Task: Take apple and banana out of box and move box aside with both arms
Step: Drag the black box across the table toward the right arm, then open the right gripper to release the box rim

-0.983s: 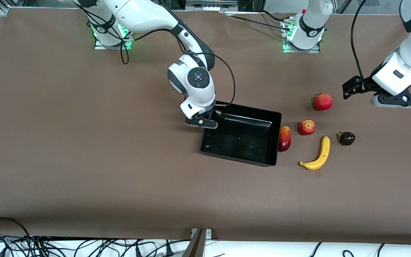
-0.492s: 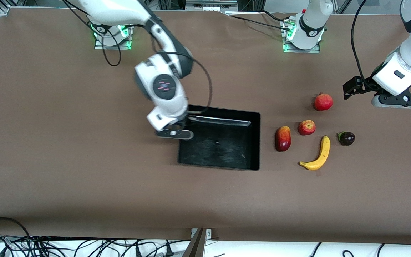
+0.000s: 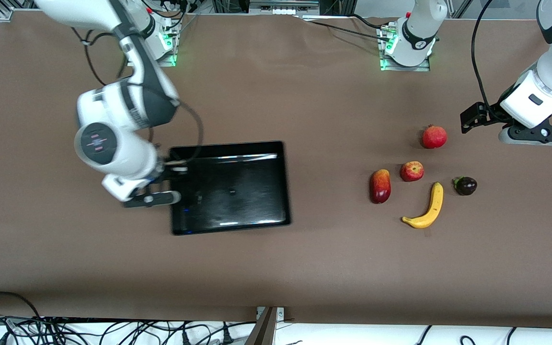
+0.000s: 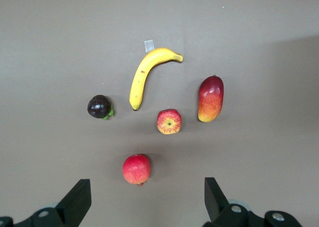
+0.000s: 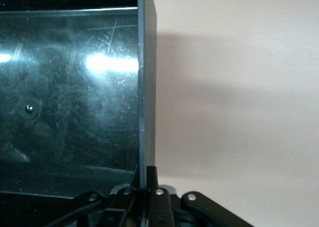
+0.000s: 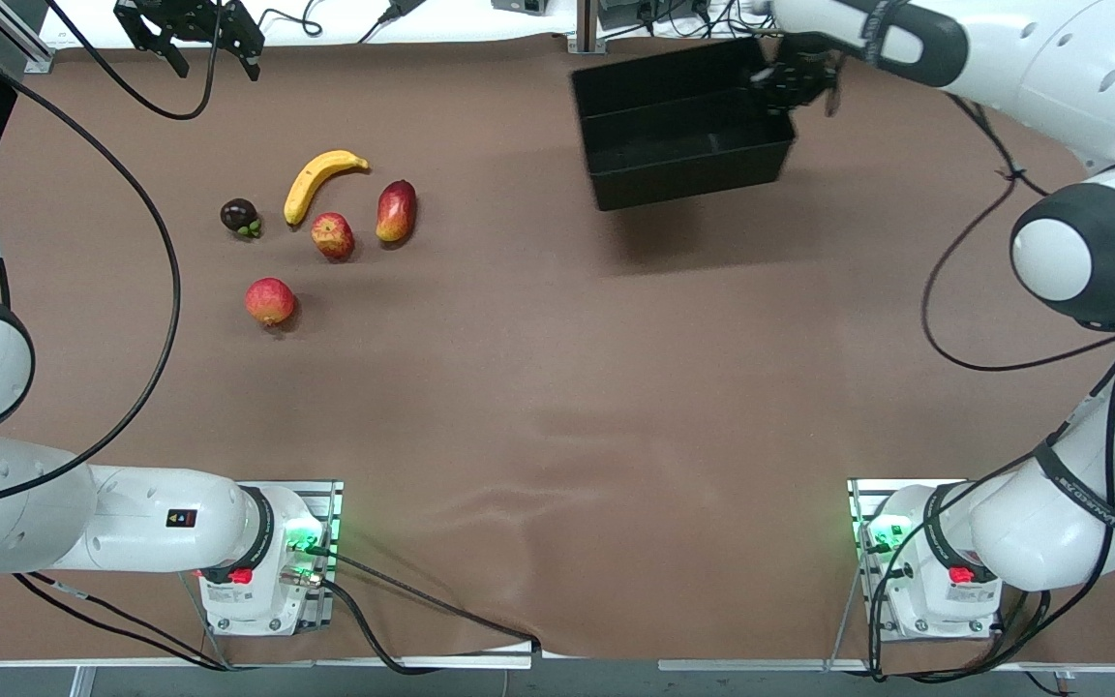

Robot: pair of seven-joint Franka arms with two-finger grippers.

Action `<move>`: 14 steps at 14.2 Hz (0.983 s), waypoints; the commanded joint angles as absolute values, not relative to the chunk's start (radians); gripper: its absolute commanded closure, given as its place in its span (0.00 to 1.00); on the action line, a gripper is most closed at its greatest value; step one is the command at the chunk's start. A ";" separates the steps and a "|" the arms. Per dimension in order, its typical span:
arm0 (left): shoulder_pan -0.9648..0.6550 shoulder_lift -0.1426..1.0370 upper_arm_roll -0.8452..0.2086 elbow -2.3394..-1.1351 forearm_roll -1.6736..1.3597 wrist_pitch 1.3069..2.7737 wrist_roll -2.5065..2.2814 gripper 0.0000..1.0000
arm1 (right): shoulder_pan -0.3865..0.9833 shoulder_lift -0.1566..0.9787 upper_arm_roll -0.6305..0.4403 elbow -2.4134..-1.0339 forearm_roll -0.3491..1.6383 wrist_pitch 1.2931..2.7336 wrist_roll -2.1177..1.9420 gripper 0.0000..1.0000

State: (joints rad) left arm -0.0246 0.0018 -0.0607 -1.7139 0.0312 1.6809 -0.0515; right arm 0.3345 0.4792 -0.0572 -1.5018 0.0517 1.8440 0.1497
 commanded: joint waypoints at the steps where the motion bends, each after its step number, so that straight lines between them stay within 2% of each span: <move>1: -0.025 -0.006 -0.064 -1.715 0.049 1.681 -0.046 0.00 | 0.337 0.344 -0.135 -1.723 0.075 1.945 0.043 1.00; 4: -0.026 -0.008 -0.064 -1.715 0.049 1.680 -0.046 0.00 | 0.337 0.247 -0.234 -1.954 0.077 2.116 -0.082 1.00; 8: -0.026 -0.006 -0.064 -1.715 0.049 1.681 -0.046 0.00 | 0.337 0.204 -0.380 -2.170 0.109 2.285 -0.218 1.00; 11: -0.026 -0.006 -0.064 -1.713 0.048 1.683 -0.048 0.00 | 0.336 0.213 -0.445 -2.256 0.156 2.351 -0.267 1.00; 14: -0.026 0.000 -0.064 -1.698 0.046 1.681 -0.054 0.00 | 0.311 0.241 -0.449 -2.273 0.193 2.370 -0.267 1.00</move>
